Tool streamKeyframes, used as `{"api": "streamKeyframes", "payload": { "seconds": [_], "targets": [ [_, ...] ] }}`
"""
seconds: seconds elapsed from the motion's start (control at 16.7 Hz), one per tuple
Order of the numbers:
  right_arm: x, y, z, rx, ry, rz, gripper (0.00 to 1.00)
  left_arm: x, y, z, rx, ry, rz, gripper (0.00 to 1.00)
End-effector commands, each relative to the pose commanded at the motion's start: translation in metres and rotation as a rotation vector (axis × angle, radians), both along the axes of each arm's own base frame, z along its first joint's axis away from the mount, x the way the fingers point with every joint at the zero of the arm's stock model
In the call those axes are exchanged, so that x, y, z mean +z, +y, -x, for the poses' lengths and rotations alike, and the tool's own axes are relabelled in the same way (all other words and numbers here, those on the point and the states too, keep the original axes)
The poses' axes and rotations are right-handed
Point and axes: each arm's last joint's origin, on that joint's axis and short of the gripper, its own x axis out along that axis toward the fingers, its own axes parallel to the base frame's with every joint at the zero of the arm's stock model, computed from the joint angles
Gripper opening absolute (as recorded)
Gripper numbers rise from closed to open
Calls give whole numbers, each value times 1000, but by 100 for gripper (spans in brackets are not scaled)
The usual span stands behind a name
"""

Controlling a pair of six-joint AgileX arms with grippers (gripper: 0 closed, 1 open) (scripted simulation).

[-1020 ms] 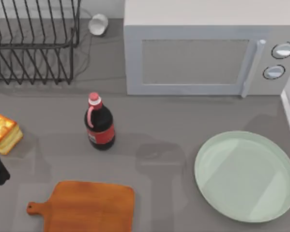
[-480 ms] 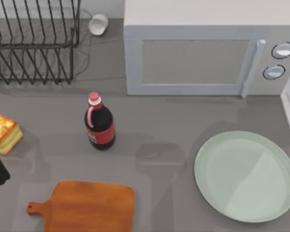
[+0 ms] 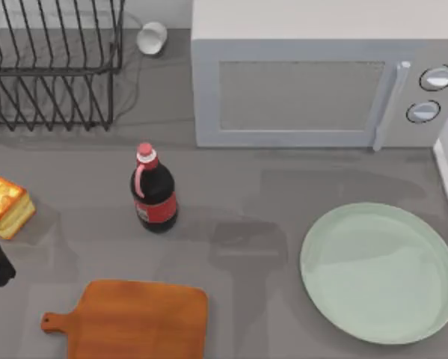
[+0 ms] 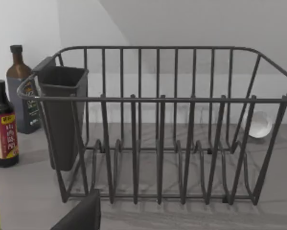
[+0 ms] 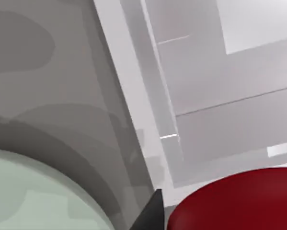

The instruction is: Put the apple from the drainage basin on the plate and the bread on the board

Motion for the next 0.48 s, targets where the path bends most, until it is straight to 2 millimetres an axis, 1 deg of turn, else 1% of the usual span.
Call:
{"api": "streamKeyframes", "payload": {
  "seconds": [0.24,0.48],
  "targets": [
    [9,53,21,33,22,7,0,0,0,0,0,0,0,100],
    [15,110,45,130,18,11,0,0,0,0,0,0,0,100]
  ]
}}
